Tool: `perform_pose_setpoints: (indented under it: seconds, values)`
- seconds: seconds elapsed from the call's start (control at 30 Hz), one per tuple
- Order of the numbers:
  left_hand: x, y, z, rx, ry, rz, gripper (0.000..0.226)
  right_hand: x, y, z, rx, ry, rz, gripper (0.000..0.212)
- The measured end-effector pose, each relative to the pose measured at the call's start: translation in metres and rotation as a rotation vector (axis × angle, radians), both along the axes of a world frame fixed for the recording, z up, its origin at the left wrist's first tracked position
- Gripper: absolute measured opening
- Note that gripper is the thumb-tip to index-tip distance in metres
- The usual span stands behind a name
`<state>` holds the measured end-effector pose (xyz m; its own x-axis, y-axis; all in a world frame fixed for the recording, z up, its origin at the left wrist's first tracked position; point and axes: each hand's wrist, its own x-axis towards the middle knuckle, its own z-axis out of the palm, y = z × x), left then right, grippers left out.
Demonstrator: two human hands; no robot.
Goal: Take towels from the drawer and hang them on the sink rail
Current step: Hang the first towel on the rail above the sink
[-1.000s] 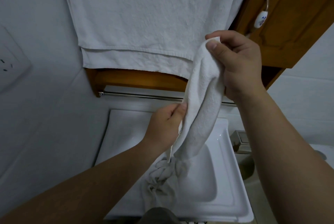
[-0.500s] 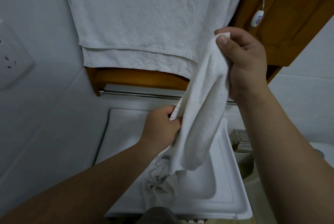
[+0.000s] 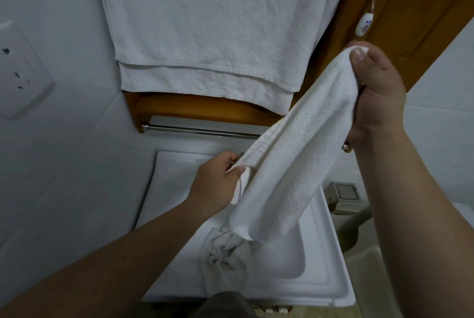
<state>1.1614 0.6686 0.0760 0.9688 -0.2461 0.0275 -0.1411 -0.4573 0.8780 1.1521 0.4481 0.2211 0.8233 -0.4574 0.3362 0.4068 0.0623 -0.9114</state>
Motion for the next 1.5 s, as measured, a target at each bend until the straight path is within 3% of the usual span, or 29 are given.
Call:
perform_pose_setpoints:
  seconds: [0.2,0.33,0.5,0.63,0.77,0.87,0.93,1.0,1.17,1.5]
  values:
    - [0.007,0.018,-0.003,0.053,-0.097,0.041,0.007,-0.001,-0.026,-0.029,-0.101,0.217,-0.298,0.01]
    - [0.019,0.026,0.006,0.176,-0.121,0.02,0.009,-0.001,-0.04,-0.061,-0.243,0.386,-0.359,0.01]
    - [0.032,0.032,0.027,0.224,-0.032,0.009,0.014,0.004,-0.046,-0.081,-0.213,0.489,-0.367,0.014]
    - [0.039,0.032,0.04,0.043,0.269,-0.032,0.014,0.004,-0.032,-0.084,-0.315,0.45,-0.307,0.015]
    - [0.039,0.023,0.045,-0.182,0.538,0.018,0.015,-0.007,0.0,-0.083,-0.628,0.361,-0.069,0.024]
    - [0.041,0.017,0.046,-0.335,0.68,0.041,0.011,-0.014,0.029,-0.085,-0.894,0.297,0.076,0.014]
    - [0.042,0.017,0.047,-0.375,0.763,-0.026,0.033,-0.015,0.043,-0.086,-1.061,0.266,0.145,0.006]
    - [0.043,0.014,0.049,-0.405,0.843,-0.107,0.051,-0.014,0.05,-0.087,-1.165,0.237,0.221,0.013]
    - [0.046,0.008,0.048,-0.473,0.901,-0.18,0.027,-0.009,0.052,-0.089,-1.233,0.128,0.279,0.02]
    - [0.048,0.005,0.05,-0.481,0.926,-0.117,0.039,-0.002,0.049,-0.093,-1.215,0.113,0.293,0.018]
